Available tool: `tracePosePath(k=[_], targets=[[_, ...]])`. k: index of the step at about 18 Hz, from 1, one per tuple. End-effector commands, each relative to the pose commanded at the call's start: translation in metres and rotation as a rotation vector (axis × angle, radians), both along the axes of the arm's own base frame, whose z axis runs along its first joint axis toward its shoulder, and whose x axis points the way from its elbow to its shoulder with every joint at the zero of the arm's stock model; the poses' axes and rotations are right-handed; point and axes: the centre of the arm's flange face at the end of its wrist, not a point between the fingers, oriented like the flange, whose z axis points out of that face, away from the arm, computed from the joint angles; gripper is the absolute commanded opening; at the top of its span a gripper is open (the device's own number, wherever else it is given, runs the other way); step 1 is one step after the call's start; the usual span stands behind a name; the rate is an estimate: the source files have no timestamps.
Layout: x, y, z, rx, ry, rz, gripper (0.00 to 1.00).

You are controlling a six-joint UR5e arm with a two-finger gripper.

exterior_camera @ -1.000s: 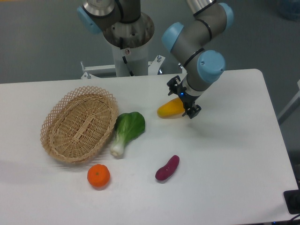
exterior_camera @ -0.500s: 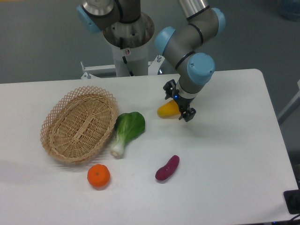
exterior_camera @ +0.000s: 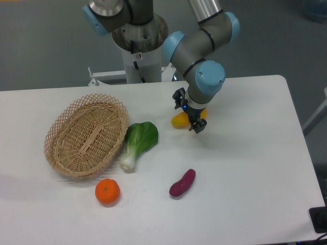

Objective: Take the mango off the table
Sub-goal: 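Close the gripper around the yellow mango, then lift the held mango up and away from the table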

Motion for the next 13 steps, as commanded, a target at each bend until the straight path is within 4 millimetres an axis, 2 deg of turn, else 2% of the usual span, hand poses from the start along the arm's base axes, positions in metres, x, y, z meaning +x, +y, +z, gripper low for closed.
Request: tracePosePath(k=[3,6,10,13], targets=[[-0.001,-0.001,0.001,-0.007,0.009,0.015,0.48],[-0.001,0.000,0.003,-0.014,0.023,0.039,0.36],[-0.012,0.005,0.017,0.000,0.052,0.041,0.36],[-0.029,0.014,0.041,0.021,0.091,0.043,0.36]])
